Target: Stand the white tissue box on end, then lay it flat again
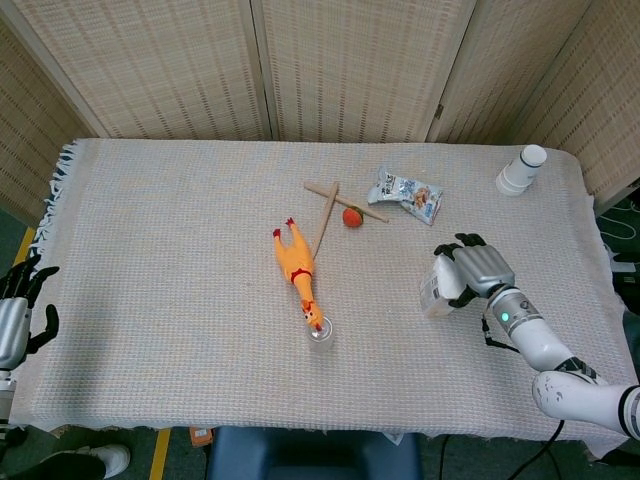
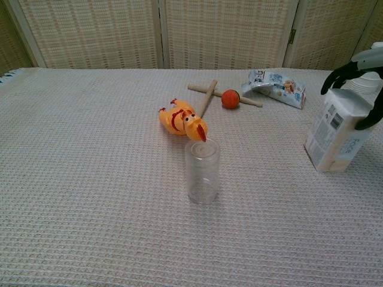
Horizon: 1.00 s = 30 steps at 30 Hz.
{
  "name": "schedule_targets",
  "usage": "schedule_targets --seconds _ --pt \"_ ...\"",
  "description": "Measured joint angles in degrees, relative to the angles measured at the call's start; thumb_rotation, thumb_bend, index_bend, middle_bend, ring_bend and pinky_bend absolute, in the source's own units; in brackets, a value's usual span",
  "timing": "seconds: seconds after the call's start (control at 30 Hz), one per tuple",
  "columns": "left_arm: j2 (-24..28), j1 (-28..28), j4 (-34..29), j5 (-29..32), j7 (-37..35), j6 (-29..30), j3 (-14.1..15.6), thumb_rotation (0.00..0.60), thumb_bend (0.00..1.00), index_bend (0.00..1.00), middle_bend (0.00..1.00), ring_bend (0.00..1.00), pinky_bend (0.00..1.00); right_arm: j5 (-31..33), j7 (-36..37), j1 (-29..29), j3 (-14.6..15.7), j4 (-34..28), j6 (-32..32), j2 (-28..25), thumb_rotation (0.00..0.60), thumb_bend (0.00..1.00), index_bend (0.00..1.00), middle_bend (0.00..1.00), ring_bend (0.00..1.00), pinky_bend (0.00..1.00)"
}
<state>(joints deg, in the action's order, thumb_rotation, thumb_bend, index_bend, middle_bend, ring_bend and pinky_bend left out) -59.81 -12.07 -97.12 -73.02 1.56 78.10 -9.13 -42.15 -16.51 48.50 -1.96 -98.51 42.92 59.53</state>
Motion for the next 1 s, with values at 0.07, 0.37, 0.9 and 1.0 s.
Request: schedule_targets --seconds 0.07,0.37,0.9,1.0 --pt "0.0 0.0 0.0 0.0 0.0 -0.1 0.0 0.6 0.63 0.17 0.0 0.0 0.13 -0.2 -0.1 -0.1 0.0 0.1 0.5 0.1 0.6 0.13 0.27 0.28 0.07 0.0" --pt "0.0 0.0 0.0 -0.2 0.1 0.0 0.1 0.6 0.63 0.17 0.0 0.0 0.13 -2.4 1.2 -1.5 -0.7 1.0 2.1 0.8 0.6 0.25 0.34 0.4 0.17 0.0" --pt "-0.3 -0.2 -0.3 -0.4 0.8 -0.1 0.3 0.6 0.63 0.17 0.0 0.0 0.13 -19.1 33.6 -11.9 -7.9 15.3 19.1 14.2 0.6 0.34 0.37 0.45 0.27 0.0" --pt "-0.3 -0.2 -0.3 -0.3 1.0 -0.1 0.3 0.6 0.63 0.17 0.0 0.0 0.13 -20.6 43.2 -13.5 -9.6 22.4 20.3 19.5 0.6 0.34 0.37 0.45 0.26 0.0"
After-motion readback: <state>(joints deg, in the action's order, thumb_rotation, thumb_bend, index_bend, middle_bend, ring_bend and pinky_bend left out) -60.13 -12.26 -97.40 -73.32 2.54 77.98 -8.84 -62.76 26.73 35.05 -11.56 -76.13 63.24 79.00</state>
